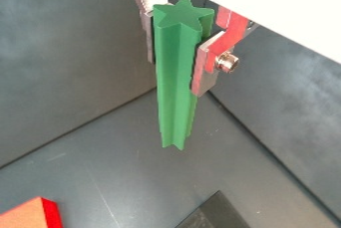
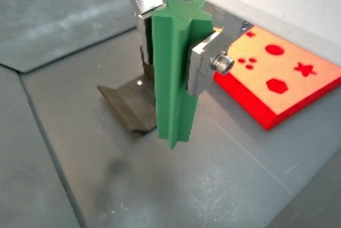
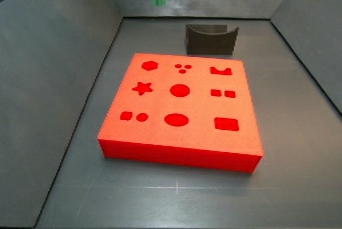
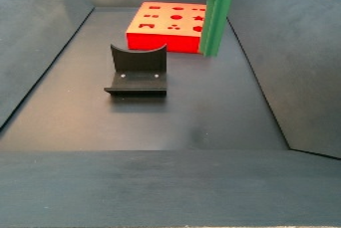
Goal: Pick up the star object. Move up. Move to above the board. Insert the star object.
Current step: Move to above the board.
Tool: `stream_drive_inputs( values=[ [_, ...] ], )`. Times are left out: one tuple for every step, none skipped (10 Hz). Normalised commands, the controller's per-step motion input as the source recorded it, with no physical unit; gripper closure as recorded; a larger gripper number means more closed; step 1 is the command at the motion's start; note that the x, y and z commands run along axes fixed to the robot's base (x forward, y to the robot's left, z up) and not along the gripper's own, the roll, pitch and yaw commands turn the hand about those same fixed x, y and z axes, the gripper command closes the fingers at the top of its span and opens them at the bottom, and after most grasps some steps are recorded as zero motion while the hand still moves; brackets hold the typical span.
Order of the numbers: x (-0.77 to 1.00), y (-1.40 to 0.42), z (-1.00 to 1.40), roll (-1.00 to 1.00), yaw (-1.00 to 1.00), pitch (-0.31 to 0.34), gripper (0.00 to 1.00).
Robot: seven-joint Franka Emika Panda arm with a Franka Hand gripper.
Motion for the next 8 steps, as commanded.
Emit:
stream_drive_inputs(
  values=[
    [-0.06, 0.03, 1.00, -0.01, 0.02, 0.018, 1.00],
    [-0.05, 0.04, 1.00, -0.02, 0.01, 0.044, 1.00],
    [-0.04, 0.04, 1.00, -0.02, 0.01, 0.071, 1.00],
    [-0.03, 0.04, 1.00, -0.03, 0.00, 0.082, 1.00],
    [-0.02, 0.04, 0.97, -0.03, 0.00, 0.088, 1.00],
    [-0.01, 0.04, 0.80, -0.03, -0.01, 0.086, 1.00],
    [0.00, 0.03, 0.64, -0.03, -0.01, 0.087, 1.00],
    [0.00, 0.03, 0.47, -0.03, -0.01, 0.086, 1.00]
  ],
)
